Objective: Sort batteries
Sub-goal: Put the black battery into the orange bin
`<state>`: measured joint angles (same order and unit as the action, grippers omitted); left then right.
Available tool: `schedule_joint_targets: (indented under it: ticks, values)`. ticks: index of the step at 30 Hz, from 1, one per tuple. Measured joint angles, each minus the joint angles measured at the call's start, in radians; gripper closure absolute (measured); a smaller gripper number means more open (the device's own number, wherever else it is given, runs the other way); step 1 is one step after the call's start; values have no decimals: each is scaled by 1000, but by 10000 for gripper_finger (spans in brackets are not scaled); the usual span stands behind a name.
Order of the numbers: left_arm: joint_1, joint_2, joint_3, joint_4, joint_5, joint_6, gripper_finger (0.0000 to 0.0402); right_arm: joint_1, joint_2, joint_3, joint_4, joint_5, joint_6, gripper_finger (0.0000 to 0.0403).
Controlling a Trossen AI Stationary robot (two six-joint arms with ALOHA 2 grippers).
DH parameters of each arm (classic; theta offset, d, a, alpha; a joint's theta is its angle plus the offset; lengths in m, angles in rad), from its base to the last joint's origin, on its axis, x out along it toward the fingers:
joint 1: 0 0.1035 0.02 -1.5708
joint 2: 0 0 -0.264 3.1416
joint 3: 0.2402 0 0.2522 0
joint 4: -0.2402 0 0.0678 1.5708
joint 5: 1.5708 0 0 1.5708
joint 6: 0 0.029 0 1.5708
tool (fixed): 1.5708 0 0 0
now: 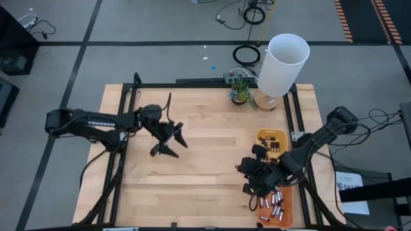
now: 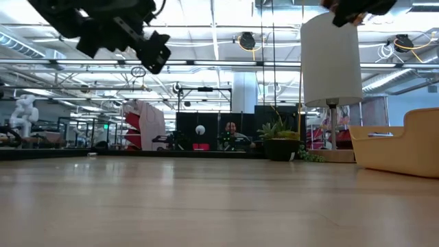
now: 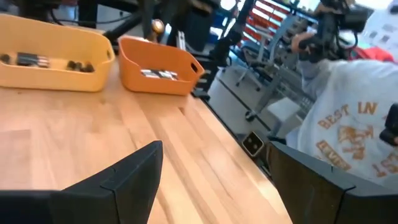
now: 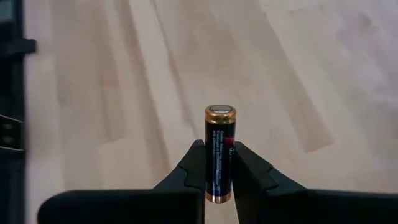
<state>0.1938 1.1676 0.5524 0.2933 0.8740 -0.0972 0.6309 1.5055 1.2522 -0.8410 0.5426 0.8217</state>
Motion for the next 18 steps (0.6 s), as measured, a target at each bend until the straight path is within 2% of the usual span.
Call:
schedule_joint_targets:
  ticks: [8,15,18]
  values:
    - [-227,-163,-71,3,-279,34,107,83,1,0,27,-14,198,375]
    - [-333,-323,-91,5,-483,113,107,125,50,0,32,-151,380,375]
    - [-340,-365,-91,2,-522,111,107,131,78,0,30,-254,447,375]
